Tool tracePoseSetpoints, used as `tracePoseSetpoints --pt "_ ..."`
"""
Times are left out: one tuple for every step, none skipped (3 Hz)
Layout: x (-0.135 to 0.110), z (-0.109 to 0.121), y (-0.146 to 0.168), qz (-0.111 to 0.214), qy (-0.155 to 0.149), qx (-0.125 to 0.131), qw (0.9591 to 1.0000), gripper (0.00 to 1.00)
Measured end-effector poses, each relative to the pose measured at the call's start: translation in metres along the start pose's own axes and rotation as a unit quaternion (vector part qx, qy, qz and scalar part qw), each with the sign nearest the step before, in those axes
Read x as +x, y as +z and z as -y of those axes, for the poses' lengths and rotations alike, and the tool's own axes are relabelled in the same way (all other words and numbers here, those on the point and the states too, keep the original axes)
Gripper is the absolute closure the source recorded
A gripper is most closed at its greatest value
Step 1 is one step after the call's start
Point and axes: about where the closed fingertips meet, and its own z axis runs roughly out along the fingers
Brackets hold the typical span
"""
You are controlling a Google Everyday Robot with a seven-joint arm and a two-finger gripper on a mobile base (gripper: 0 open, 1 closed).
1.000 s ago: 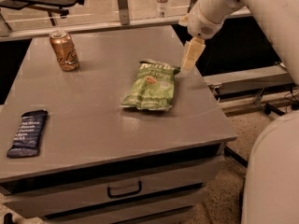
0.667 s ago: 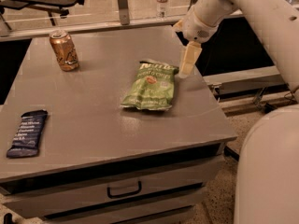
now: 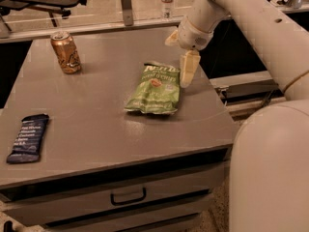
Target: Pick green jalapeno chip bag
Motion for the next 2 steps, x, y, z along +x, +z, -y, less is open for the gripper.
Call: tracePoseSetpoints --pt "-0.0006 0.0017 0.0034 0.001 0.0 0.001 1.0 0.35" --pt "-0.0012 0.0031 0.0069 0.002 0.0 0.001 1.0 0.58"
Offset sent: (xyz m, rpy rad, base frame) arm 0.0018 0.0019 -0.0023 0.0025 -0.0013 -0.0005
